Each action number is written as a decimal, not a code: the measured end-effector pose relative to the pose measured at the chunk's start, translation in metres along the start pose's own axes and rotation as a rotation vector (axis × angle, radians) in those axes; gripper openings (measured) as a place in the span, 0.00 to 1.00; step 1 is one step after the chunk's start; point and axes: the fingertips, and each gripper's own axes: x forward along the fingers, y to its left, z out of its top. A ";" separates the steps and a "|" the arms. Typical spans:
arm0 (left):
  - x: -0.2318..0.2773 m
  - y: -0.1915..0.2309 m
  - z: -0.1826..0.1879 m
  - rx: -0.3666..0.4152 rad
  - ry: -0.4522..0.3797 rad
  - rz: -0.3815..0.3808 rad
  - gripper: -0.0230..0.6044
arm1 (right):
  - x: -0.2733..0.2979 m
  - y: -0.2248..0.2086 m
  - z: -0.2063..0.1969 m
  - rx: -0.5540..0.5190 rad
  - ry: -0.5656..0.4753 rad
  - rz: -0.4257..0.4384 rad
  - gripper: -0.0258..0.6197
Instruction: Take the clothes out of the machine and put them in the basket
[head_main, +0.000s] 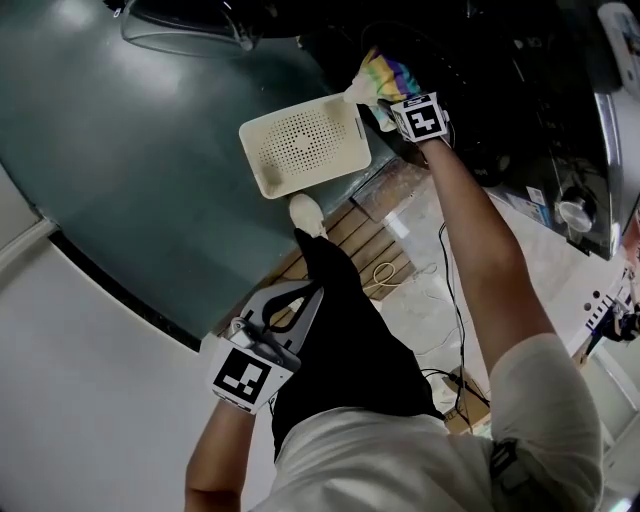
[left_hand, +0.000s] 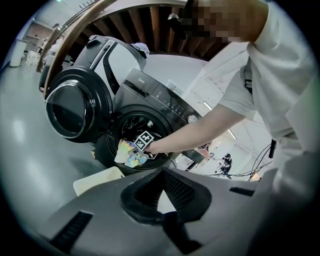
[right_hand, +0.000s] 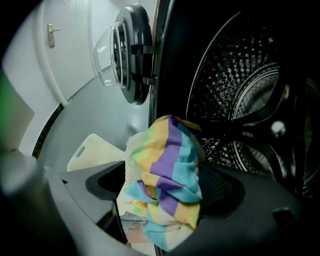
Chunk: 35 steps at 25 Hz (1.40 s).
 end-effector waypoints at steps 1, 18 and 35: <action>0.001 0.003 -0.001 -0.006 -0.001 -0.001 0.03 | 0.006 -0.001 -0.002 -0.013 0.019 0.003 0.72; 0.008 0.024 -0.017 -0.102 0.002 -0.012 0.03 | 0.063 -0.014 -0.037 -0.056 0.197 -0.025 0.65; -0.019 0.008 -0.015 -0.082 -0.023 0.029 0.03 | 0.006 -0.013 -0.013 -0.001 0.058 -0.097 0.25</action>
